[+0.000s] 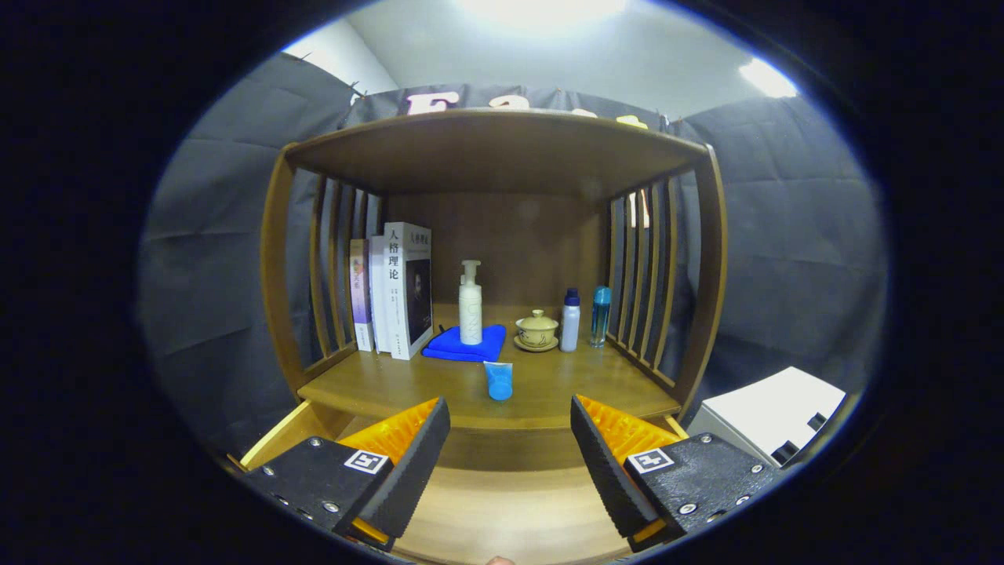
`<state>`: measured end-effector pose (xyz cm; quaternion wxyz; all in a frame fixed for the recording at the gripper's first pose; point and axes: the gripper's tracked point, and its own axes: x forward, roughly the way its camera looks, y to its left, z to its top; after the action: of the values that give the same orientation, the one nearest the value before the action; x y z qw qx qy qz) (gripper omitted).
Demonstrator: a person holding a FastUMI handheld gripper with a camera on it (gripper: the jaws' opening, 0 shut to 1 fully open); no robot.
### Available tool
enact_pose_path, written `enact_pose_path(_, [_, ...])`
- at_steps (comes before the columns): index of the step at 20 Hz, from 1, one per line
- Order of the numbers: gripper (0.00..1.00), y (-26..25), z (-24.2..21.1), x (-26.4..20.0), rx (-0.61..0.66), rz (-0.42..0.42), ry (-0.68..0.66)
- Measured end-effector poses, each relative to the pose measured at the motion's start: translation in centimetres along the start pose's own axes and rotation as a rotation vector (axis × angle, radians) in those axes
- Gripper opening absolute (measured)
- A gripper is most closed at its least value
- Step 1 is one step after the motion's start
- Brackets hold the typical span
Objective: Pull open the drawer, take out the items inside it, and place them on the countertop above the cabinet.
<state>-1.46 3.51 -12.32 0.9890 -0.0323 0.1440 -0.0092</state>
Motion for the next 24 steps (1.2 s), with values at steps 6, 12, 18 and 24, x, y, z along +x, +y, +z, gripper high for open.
enact_pose_path(6, [0.95, 3.7, -1.9, -6.0, -0.020, 0.022, -0.061])
enact_pose_path(12, [0.95, 8.8, -5.4, -10.1, -0.061, 0.080, -0.113])
enact_pose_path(18, [0.95, 10.9, -9.4, -12.3, -0.075, 0.114, -0.162])
enact_pose_path(24, [0.95, 8.7, -14.9, -12.5, -0.058, 0.069, -0.123])
